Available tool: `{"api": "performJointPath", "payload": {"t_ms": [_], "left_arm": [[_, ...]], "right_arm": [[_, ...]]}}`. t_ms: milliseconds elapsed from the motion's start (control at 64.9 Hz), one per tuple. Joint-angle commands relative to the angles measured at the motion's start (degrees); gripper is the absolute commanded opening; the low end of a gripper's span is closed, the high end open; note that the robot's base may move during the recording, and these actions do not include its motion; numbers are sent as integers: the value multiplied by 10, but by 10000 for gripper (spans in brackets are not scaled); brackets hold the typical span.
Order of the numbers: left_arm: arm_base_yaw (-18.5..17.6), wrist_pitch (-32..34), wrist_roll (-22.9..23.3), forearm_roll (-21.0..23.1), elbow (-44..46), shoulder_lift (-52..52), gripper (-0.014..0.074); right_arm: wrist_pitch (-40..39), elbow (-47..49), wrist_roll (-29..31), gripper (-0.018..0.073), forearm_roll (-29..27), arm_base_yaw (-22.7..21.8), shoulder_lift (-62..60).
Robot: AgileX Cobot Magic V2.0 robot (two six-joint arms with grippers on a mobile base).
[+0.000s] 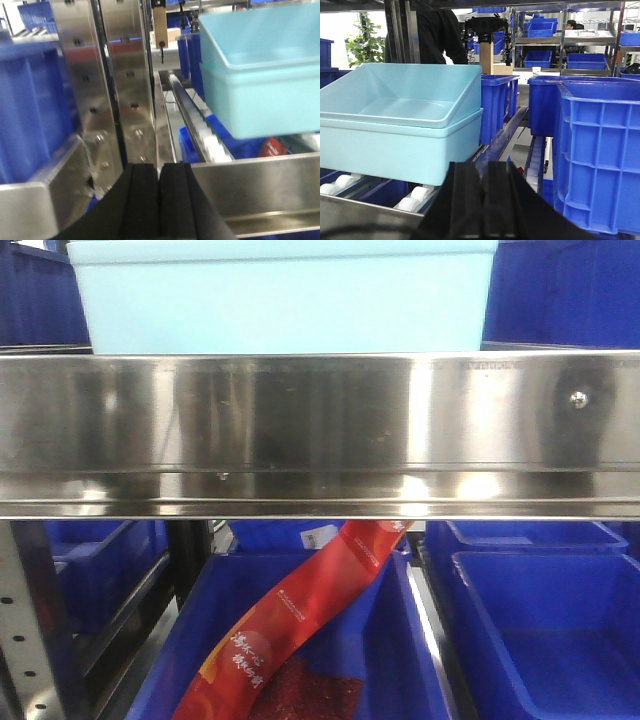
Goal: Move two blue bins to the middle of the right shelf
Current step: 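Lower the bin onto the roller shelf and open both grippers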
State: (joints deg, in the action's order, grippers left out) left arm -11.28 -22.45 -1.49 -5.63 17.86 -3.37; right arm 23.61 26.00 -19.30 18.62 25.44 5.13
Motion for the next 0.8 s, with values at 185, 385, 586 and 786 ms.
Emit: {"api": "performJointPath", "payload": {"t_ms": [185, 385, 586, 786], "left_arm": [[3, 247, 4, 65, -173, 3, -111], [17, 232, 4, 73, -179, 13, -111], [31, 234, 4, 73, -179, 34, -111], [31, 246, 4, 73, -179, 34, -111]], "right_arm": [[-14, -2, -2, -162, 5, -3, -1], [-14, -2, -2, -162, 5, -3, -1], [-14, -2, -2, -162, 5, -3, -1], [-14, -2, -2, -162, 5, -3, -1]]}}
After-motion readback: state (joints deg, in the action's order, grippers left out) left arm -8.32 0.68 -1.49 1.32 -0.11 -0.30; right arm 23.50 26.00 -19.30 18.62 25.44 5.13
